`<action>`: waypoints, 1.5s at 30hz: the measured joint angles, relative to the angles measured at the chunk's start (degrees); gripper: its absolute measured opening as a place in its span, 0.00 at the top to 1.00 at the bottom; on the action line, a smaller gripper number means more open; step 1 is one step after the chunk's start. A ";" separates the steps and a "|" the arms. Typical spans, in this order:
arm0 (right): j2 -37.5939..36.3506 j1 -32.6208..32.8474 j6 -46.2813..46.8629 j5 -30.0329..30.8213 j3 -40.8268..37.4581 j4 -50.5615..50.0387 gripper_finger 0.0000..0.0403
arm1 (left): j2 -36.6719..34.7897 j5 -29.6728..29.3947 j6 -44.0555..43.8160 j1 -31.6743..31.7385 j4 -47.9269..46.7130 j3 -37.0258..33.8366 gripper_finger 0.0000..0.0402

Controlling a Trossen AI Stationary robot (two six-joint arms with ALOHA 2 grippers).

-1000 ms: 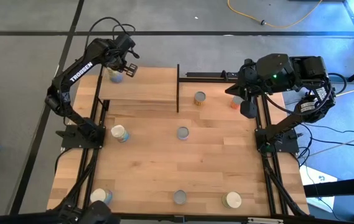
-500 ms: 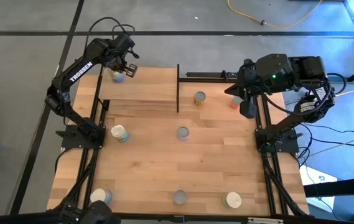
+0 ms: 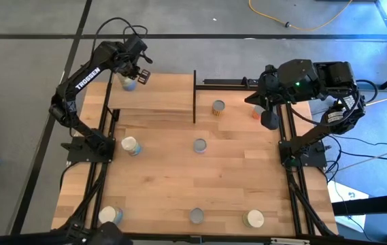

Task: Pick and place cans onto a shelf
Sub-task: Put the blue canned peas on the shelf

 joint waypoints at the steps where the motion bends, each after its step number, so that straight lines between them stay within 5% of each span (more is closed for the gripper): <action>1: 0.00 0.01 -0.01 0.01 0.00 0.00 0.97 | -0.01 -0.83 0.25 -0.58 -0.04 0.95 0.87; 8: 0.00 0.00 0.09 0.01 0.00 0.00 0.97 | -0.14 4.83 2.67 -5.20 -0.18 5.89 0.88; 14: 0.00 0.01 0.12 0.02 0.00 0.00 0.97 | -0.02 1.06 1.36 -8.09 -0.51 1.87 0.99; 26: 0.00 -0.01 0.03 0.00 0.00 0.46 0.97 | 0.00 -0.31 -0.13 -6.97 -1.83 -5.92 1.00; 45: -0.02 -0.01 -0.03 0.02 0.00 1.63 0.97 | 0.00 -4.60 4.41 -4.08 -1.88 -6.42 1.00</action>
